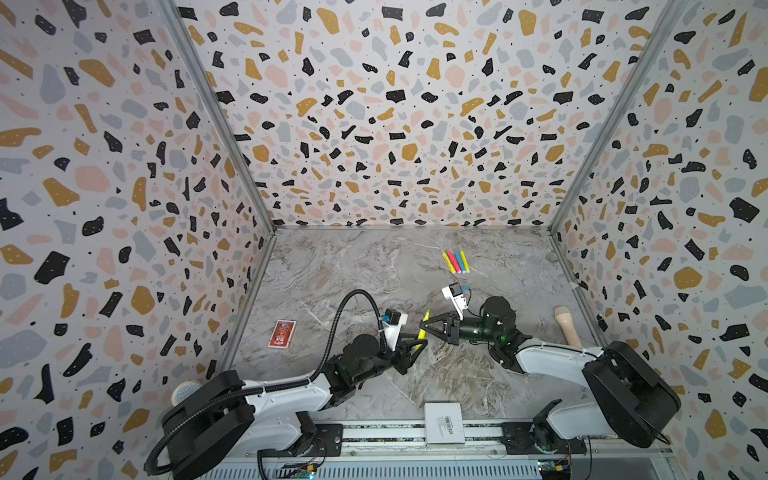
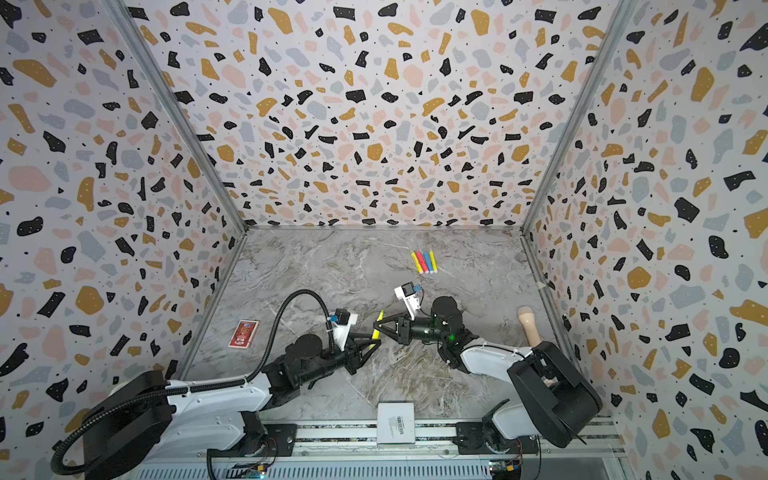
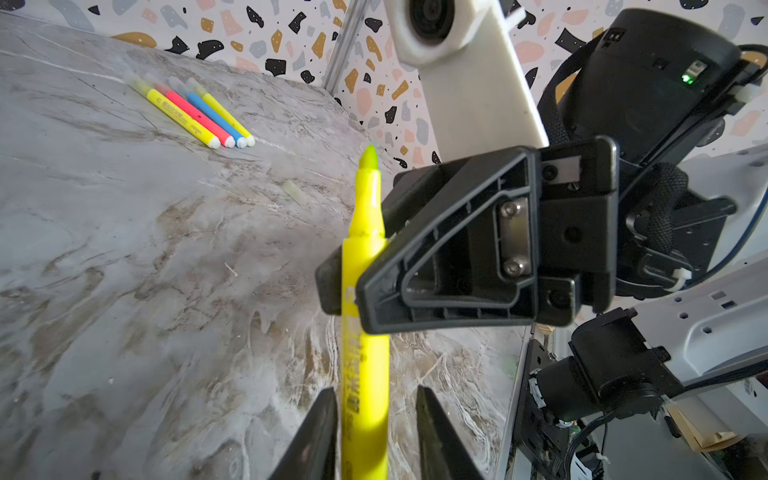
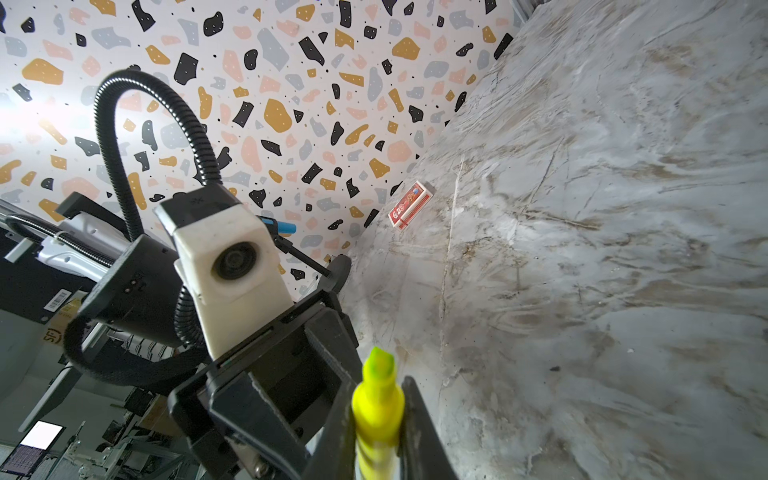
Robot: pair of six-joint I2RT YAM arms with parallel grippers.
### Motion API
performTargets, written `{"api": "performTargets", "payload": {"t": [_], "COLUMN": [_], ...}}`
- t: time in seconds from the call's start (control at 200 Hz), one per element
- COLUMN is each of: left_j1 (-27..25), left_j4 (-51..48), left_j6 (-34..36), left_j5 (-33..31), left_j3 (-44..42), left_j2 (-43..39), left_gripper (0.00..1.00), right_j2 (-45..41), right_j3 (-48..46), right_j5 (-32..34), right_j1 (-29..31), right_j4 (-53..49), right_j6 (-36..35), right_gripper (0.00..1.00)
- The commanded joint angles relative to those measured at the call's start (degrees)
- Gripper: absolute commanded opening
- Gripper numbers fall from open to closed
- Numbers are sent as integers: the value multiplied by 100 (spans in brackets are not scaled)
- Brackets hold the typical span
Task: Insert the pens into the pen caps
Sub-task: 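Bring the open right gripper around the tip of the left gripper's highlighter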
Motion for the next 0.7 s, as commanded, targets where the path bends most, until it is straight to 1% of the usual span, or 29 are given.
{"api": "performTargets", "payload": {"t": [0.0, 0.15, 0.34, 0.421, 0.451, 0.541, 0.566, 0.621, 0.676, 0.696], "left_j1": [-29, -28, -29, -25, -31, -25, -29, -16, -21, -21], "left_j4": [252, 220, 242, 245, 229, 148, 114, 28, -35, -52], "left_j6": [61, 63, 61, 64, 59, 115, 128, 181, 200, 202], "left_j5": [25, -8, -52, -73, -95, -176, -203, -265, -325, -340], "left_j3": [177, 214, 189, 187, 191, 193, 187, 173, 143, 123], "left_j2": [57, 108, 190, 191, 170, 89, 57, -16, -90, -118], "left_gripper": [31, 24, 10, 5, 3, 1, 1, 0, 0, 0], "right_j2": [-176, -184, -197, -211, -227, -322, -382, -486, -594, -627], "right_j3": [81, 57, 87, 101, 109, 209, 266, 458, 639, 701], "right_j5": [18, 18, 5, 7, 8, 167, 271, 489, 730, 811], "right_j1": [56, 79, 95, 103, 104, 78, 57, -11, -108, -157], "right_j4": [109, 103, 102, 79, 45, -367, -618, -1258, -1880, -2091], "right_j6": [-65, -79, -66, -65, -77, -242, -332, -611, -879, -958], "right_gripper": [4, 4, 4, 7, 11, 27, 32, 40, 51, 54]}}
